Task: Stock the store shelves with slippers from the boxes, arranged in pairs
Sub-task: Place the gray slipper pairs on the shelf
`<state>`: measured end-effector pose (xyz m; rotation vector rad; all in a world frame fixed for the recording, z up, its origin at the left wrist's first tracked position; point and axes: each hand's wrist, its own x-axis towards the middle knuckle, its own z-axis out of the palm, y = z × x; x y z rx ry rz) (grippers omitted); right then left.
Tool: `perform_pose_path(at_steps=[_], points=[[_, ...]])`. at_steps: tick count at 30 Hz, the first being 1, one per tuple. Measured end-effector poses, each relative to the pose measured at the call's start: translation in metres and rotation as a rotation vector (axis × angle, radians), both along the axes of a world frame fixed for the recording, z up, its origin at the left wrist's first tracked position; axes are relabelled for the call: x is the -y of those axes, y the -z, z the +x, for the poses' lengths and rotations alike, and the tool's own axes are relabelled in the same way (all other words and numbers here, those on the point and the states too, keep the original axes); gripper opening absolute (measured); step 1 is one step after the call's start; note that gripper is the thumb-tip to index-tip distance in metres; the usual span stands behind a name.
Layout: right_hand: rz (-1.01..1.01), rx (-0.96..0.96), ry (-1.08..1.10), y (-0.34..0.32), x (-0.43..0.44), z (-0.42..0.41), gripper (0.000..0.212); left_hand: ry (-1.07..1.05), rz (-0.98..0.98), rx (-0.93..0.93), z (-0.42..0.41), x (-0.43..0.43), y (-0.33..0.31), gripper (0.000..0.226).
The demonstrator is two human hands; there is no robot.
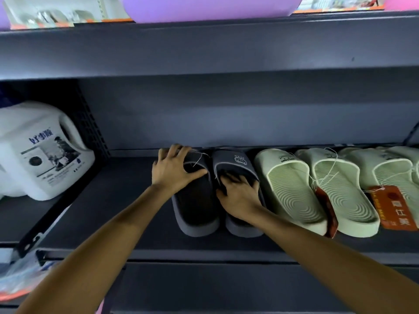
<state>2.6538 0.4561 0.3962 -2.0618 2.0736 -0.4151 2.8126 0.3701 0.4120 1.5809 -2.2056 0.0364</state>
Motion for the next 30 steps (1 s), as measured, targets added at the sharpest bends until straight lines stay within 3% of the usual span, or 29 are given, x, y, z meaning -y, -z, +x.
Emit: perform_pose_path(at_steps=[4, 6, 16, 21, 30], points=[[0.023, 0.003, 0.059, 0.001, -0.004, 0.005, 0.045, -0.120, 0.025, 0.058, -0.015, -0.021, 0.017, 0.074], [0.024, 0.014, 0.069, -0.001, -0.005, 0.007, 0.044, -0.156, 0.100, -0.012, -0.024, -0.030, 0.023, 0.072], [0.156, 0.288, -0.046, -0.023, -0.018, -0.013, 0.046, 0.004, 0.101, -0.113, -0.019, -0.035, 0.022, 0.079], [0.118, 0.229, -0.072, -0.016, -0.031, -0.005, 0.051, 0.058, 0.080, -0.109, -0.016, -0.037, 0.020, 0.095], [0.062, 0.217, -0.026, -0.012, -0.029, 0.000, 0.046, 0.104, 0.067, -0.109, -0.013, -0.035, 0.023, 0.095]])
